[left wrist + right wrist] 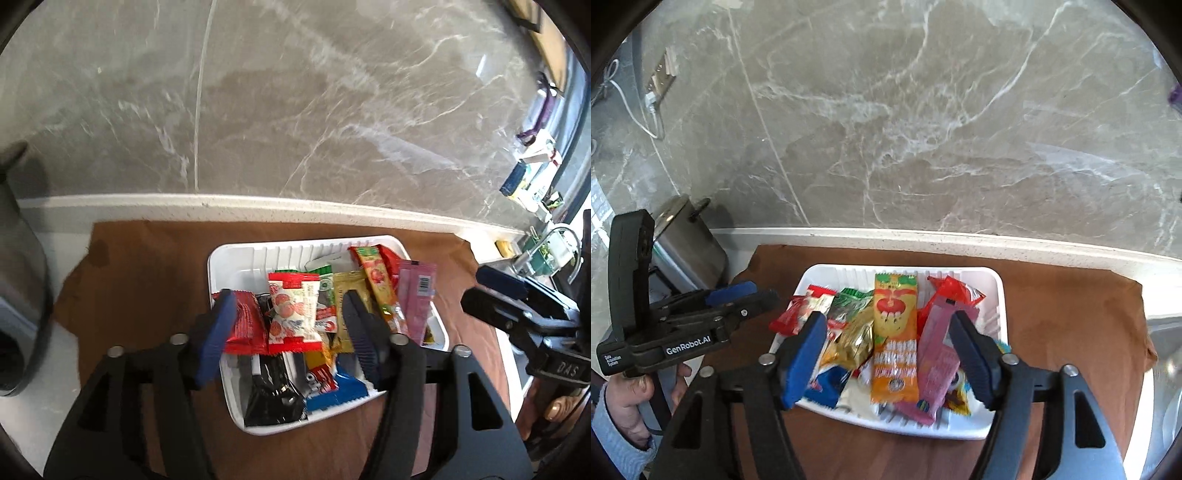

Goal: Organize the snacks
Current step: 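Open both tools to drop the packet and bar into the tray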

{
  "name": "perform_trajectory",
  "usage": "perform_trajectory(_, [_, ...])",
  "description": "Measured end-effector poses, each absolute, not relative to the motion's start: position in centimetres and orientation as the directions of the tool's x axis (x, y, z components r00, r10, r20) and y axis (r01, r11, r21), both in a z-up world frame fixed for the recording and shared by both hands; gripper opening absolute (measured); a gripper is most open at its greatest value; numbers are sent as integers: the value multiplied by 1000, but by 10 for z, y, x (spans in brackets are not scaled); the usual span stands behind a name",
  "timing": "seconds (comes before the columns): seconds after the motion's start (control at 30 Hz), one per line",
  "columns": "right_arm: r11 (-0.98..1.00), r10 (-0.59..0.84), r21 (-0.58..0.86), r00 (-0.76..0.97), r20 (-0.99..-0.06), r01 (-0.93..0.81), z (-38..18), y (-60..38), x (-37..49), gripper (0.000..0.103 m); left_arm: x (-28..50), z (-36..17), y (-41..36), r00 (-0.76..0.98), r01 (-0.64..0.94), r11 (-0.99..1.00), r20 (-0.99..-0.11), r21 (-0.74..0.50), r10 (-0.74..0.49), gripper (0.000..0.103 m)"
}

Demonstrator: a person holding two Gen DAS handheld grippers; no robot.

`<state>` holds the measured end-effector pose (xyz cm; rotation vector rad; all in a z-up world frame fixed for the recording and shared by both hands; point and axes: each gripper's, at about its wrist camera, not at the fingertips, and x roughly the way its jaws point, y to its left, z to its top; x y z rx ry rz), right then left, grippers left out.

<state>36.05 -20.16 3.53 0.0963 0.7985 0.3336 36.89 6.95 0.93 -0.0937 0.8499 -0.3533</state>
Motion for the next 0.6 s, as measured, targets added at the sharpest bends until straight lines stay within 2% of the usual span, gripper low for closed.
perform_trajectory(0.17, [944,331,230,667,-667,-238,44,-208,327,80,335,32,55,634,279,945,-707,-168,-313,59])
perform_trajectory(0.3, [948,318,227,694,-646,-223,53,-213,300,83,307,55,40,660,296,948,-693,-115,-290,64])
perform_trajectory(0.6, [944,321,266,736,-595,-196,69,-238,253,84,252,92,1,711,325,946,-665,21,-230,65])
